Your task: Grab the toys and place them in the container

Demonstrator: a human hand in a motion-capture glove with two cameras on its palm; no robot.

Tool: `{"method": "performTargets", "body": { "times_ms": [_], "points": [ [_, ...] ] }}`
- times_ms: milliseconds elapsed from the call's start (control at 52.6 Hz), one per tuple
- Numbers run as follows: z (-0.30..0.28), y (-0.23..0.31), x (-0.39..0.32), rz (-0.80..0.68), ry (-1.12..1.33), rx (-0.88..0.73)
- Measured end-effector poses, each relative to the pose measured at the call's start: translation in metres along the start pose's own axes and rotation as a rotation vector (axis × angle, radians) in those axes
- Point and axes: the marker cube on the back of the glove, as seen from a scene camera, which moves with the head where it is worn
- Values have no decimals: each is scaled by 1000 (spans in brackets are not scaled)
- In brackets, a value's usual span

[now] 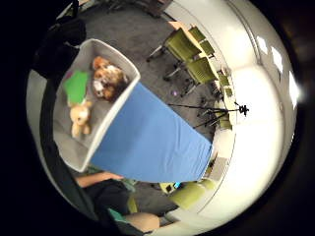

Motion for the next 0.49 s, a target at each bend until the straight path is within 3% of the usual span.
{"method": "performTargets", "body": {
  "times_ms": [76,190,247,361,438,495],
  "points": [
    [4,18,27,-13,50,28],
    [4,67,66,-107,-170,33],
    [16,83,99,1,-56,39],
    [27,112,135,81,-5,49],
    [36,148,164,32,-35,57],
    [44,157,181,181,2,47]
  ]
}}
